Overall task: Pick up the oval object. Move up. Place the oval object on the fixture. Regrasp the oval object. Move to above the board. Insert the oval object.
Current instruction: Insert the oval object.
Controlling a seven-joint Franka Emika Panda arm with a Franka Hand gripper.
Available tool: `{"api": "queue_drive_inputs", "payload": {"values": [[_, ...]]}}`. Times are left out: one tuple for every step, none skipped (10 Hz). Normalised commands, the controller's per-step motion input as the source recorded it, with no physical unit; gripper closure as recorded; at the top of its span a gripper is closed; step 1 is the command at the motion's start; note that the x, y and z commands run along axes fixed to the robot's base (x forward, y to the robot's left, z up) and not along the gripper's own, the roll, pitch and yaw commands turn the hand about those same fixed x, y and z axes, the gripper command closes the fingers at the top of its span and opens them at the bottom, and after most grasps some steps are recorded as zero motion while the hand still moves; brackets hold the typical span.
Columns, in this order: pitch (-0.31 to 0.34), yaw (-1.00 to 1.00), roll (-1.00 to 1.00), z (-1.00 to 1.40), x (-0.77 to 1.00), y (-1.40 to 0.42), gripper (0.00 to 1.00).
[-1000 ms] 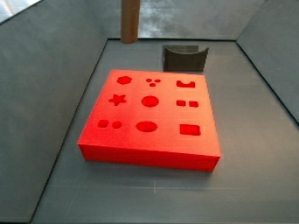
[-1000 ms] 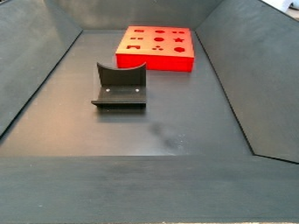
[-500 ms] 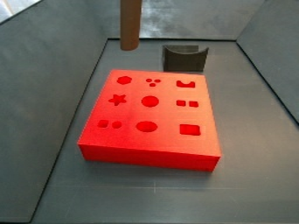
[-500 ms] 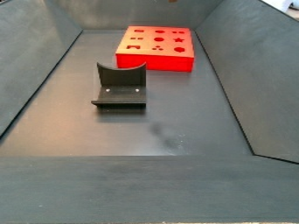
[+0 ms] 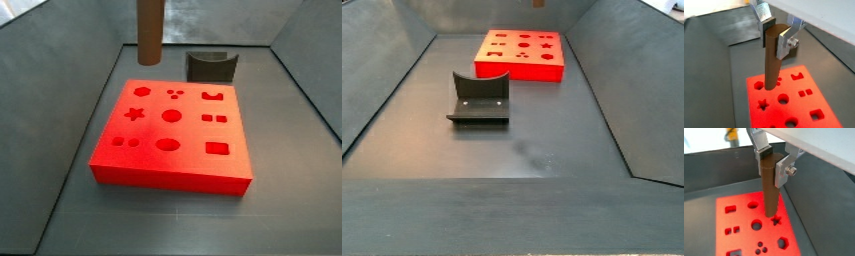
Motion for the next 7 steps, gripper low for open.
{"api": "queue_drive_inputs", "payload": {"values": [[0.000,-1.00,0.00,-0.14,0.00,-0.04,1.00],[0.000,-1.00,0.00,-0.14,0.00,-0.04,1.00],[0.000,-1.00,0.00,-0.15,0.00,-0.04,1.00],[0.000,-1.00,0.00,-0.15,0.00,-0.04,1.00],[0.000,-1.00,0.00,-0.15,0.00,-0.05,1.00],[0.000,-0.87,-0.01,-0.11,0.20,-0.11,1.00],[0.000,-0.21,-0.05,-0.17,0.89,-0.27,1.00]]}}
